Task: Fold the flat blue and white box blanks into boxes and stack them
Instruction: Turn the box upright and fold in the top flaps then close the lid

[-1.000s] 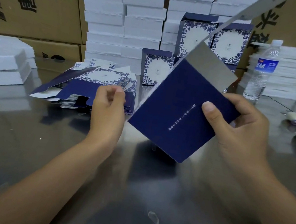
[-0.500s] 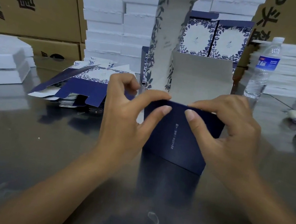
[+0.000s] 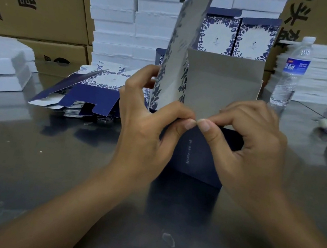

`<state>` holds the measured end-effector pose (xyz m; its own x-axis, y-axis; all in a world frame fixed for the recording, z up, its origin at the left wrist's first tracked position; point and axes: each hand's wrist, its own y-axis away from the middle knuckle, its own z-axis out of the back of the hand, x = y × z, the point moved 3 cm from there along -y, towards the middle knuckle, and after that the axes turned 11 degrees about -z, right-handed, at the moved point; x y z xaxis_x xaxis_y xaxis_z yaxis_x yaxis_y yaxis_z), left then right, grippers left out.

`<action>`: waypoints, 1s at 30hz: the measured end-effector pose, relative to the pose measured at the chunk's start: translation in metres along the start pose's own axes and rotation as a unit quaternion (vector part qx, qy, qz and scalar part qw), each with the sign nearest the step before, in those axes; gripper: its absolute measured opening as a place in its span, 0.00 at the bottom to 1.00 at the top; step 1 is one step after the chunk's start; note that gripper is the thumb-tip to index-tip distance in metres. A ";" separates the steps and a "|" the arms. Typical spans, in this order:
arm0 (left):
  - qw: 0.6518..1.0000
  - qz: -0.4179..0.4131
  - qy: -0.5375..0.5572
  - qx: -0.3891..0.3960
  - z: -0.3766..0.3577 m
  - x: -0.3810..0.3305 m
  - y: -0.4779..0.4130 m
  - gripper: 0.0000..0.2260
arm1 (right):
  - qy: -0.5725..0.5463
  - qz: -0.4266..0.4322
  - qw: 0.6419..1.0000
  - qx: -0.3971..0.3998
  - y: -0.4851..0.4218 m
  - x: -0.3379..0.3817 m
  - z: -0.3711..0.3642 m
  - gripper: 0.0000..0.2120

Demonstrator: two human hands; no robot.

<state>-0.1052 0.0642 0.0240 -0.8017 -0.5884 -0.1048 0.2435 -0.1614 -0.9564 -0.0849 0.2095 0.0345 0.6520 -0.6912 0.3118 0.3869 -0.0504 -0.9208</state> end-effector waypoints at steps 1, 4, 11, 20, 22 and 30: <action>1.000 0.001 0.000 0.004 0.000 0.001 -0.001 0.09 | 0.010 0.004 1.000 -0.006 0.000 -0.001 0.000 0.10; 1.000 0.017 0.008 0.019 0.001 0.005 -0.001 0.08 | 0.038 0.014 0.999 -0.023 0.000 -0.004 0.001 0.13; 0.995 0.084 0.049 0.013 0.004 0.015 0.000 0.09 | 0.039 -0.006 0.999 -0.018 0.001 -0.009 -0.001 0.13; 0.995 0.078 0.052 0.020 0.001 0.018 0.000 0.12 | 0.043 0.005 0.998 -0.045 0.000 -0.011 0.002 0.15; 0.995 0.080 0.051 0.017 0.002 0.021 0.001 0.11 | 0.055 0.002 0.997 -0.057 0.000 -0.012 0.004 0.16; 0.996 0.087 0.011 -0.026 0.008 0.033 0.000 0.10 | 0.057 -0.001 0.997 -0.053 0.000 -0.012 0.004 0.17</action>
<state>-0.1279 0.0384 0.0230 -0.7621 -0.5856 -0.2761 0.3521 -0.0170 -0.9358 -0.0901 0.2208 0.0318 0.5696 -0.7687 0.2912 0.3129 -0.1249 -0.9416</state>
